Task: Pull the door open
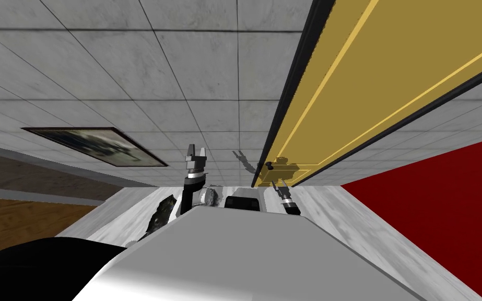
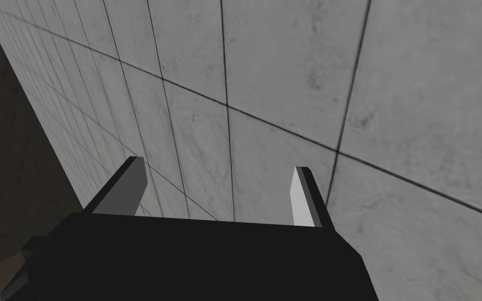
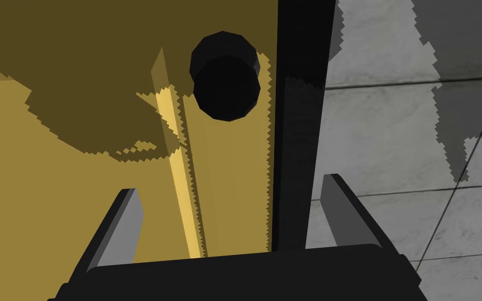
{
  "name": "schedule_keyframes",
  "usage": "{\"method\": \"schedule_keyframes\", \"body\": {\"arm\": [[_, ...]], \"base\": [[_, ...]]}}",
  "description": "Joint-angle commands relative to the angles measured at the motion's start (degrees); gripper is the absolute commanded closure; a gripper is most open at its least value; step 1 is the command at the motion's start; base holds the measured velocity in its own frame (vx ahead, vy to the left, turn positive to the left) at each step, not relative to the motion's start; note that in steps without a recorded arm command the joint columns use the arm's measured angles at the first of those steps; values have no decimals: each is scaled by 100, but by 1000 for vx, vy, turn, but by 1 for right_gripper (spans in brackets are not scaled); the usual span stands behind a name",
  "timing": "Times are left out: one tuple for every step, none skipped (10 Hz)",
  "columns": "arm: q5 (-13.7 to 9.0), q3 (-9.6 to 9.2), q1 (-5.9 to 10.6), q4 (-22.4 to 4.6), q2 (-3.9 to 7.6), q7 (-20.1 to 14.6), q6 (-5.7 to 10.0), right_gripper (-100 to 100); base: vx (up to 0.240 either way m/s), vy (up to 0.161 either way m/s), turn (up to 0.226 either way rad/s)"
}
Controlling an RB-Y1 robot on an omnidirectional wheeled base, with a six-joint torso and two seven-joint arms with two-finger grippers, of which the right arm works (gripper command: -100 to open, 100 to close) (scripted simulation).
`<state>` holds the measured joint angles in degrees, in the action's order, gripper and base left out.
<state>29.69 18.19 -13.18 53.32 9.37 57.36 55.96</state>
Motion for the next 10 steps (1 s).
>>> {"method": "schedule_keyframes", "body": {"arm": [[-20, -18, 185, -137, -44, 96, -73, -100], [-33, -30, 298, -221, -72, 156, -118, -100], [-47, -43, 431, -319, -104, 225, -170, -100], [-63, -58, 577, -427, -139, 302, -227, -100], [-81, -73, 732, -542, -177, 383, -288, -100], [-98, -89, 892, -660, -216, 467, -351, -100], [-115, -105, 1052, -778, -255, 551, -414, -100], [-132, -120, 1208, -893, -293, 633, -475, -100], [-148, -135, 1354, -1001, -330, 710, -532, -100], [-163, -148, 1486, -1098, -362, 779, -584, -100]], "base": [[48, 3, 5], [67, 2, 8], [65, -11, 4], [66, -19, -2], [68, -29, -4], [71, -39, -8], [76, -44, -15], [71, -44, -16], [62, -45, -24], [52, -49, -25]]}}
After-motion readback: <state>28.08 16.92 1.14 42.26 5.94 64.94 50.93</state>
